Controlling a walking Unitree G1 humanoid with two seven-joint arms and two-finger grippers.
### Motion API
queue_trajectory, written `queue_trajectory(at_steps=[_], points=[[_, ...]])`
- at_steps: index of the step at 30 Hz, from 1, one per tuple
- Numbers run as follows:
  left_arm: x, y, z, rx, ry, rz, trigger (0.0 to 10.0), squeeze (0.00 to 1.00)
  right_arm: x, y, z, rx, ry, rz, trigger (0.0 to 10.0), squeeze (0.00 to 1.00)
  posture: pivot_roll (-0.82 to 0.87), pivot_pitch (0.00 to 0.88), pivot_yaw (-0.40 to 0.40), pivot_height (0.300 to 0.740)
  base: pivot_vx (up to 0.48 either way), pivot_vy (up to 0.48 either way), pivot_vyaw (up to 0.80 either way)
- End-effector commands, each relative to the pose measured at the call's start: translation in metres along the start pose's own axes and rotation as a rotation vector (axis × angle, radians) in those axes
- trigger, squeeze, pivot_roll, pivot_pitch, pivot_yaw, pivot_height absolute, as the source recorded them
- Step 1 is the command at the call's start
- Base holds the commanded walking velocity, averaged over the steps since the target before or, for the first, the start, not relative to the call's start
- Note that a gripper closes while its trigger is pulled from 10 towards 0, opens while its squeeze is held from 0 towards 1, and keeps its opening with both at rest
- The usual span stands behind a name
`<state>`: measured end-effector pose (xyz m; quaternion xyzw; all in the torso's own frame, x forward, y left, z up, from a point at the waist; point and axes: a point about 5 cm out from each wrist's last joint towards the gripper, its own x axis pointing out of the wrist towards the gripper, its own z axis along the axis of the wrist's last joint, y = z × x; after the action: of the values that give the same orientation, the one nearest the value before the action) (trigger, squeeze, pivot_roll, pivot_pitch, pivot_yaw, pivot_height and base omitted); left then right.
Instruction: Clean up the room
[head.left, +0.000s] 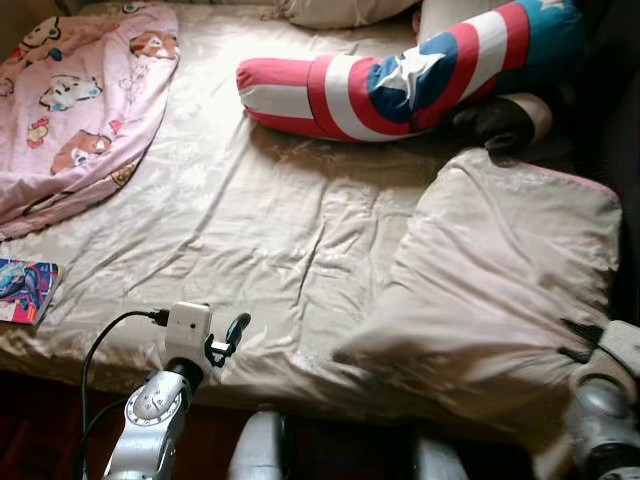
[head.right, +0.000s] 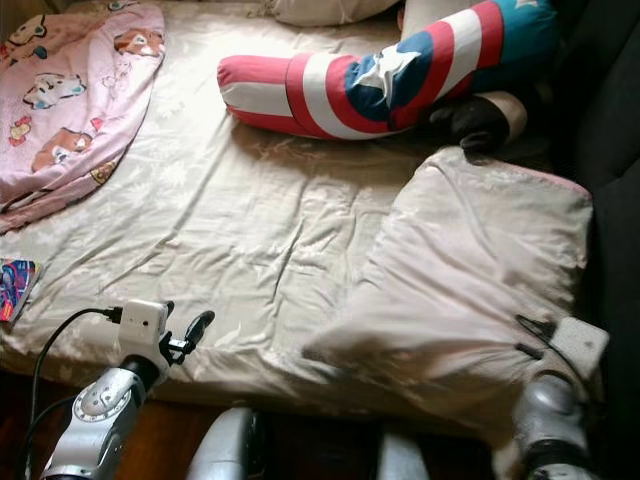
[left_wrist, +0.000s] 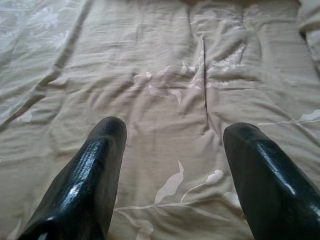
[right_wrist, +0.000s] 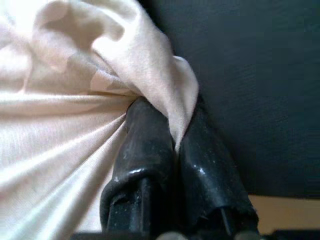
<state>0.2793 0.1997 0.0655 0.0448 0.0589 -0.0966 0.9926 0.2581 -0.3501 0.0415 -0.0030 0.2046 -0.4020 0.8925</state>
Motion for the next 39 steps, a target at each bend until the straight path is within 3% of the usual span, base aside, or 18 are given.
queue_trajectory(at_steps=[1,2,14,19,20,21,26,27,28,34,35,36,37,39], points=[[-0.003,0.0,-0.007,0.012,0.03,-0.003,10.0,0.0,0.006,-0.023,0.014,0.025,-0.044,-0.094,0.0,0.0,0.03,0.201,0.029,0.664,0.0,0.0,0.0],[-0.003,0.001,-0.008,0.013,0.03,-0.004,10.0,0.0,0.008,-0.031,0.017,0.004,-0.053,-0.121,0.0,0.0,0.03,0.202,0.03,0.664,0.0,0.0,0.0],[-0.005,0.001,-0.009,0.017,0.032,-0.012,10.0,0.0,0.013,-0.062,0.029,-0.063,-0.084,-0.25,0.0,0.0,0.04,0.212,0.041,0.664,0.0,0.0,0.0],[-0.005,0.001,-0.009,0.02,0.033,-0.014,10.0,0.0,0.014,-0.062,0.032,-0.084,-0.081,-0.237,0.0,0.0,0.04,0.217,0.044,0.664,0.0,0.0,0.0],[-0.005,0.001,-0.009,0.02,0.034,-0.016,10.0,0.0,0.014,-0.058,0.031,-0.097,-0.074,-0.22,1.9,0.0,0.04,0.218,0.044,0.664,0.0,0.0,0.0],[-0.005,0.0,-0.009,0.02,0.035,-0.019,10.0,0.0,0.014,-0.053,0.029,-0.107,-0.066,-0.198,10.0,0.0,0.04,0.22,0.043,0.664,0.0,0.0,0.0],[-0.005,-0.002,-0.01,0.014,0.036,-0.023,10.0,0.0,0.012,-0.036,0.027,-0.101,-0.078,-0.106,10.0,0.0,0.04,0.221,0.044,0.664,0.0,0.0,0.0],[-0.005,-0.003,-0.011,0.013,0.037,-0.023,10.0,0.0,0.012,-0.035,0.028,-0.111,-0.086,-0.101,10.0,0.59,0.05,0.22,0.044,0.664,0.0,0.0,0.0],[-0.005,-0.003,-0.011,0.013,0.037,-0.022,10.0,0.0,0.012,-0.033,0.029,-0.122,-0.097,-0.095,10.0,1.0,0.05,0.22,0.044,0.664,0.0,0.0,0.0],[-0.003,-0.002,-0.011,0.014,0.039,-0.017,10.0,0.0,0.01,-0.02,0.037,-0.059,-0.142,0.0,10.0,1.0,0.04,0.218,0.042,0.664,0.0,0.0,0.0],[-0.002,-0.001,-0.011,0.011,0.037,-0.014,10.0,0.0,0.007,-0.005,0.039,-0.05,-0.171,0.1,10.0,1.0,0.04,0.216,0.041,0.664,0.0,0.0,0.0],[-0.002,-0.001,-0.01,0.01,0.035,-0.013,10.0,0.0,0.004,0.006,0.041,-0.042,-0.199,0.179,10.0,0.77,0.03,0.214,0.04,0.664,0.0,0.0,0.0],[-0.001,-0.001,-0.009,0.008,0.032,-0.011,10.0,0.0,0.001,0.015,0.043,-0.041,-0.228,0.247,10.0,0.02,0.03,0.213,0.04,0.664,0.0,0.0,0.0],[0.0,-0.002,-0.009,0.002,0.025,-0.006,10.0,0.0,-0.006,0.031,0.044,-0.015,-0.27,0.348,10.0,0.0,0.03,0.21,0.038,0.664,0.0,0.0,0.0]])
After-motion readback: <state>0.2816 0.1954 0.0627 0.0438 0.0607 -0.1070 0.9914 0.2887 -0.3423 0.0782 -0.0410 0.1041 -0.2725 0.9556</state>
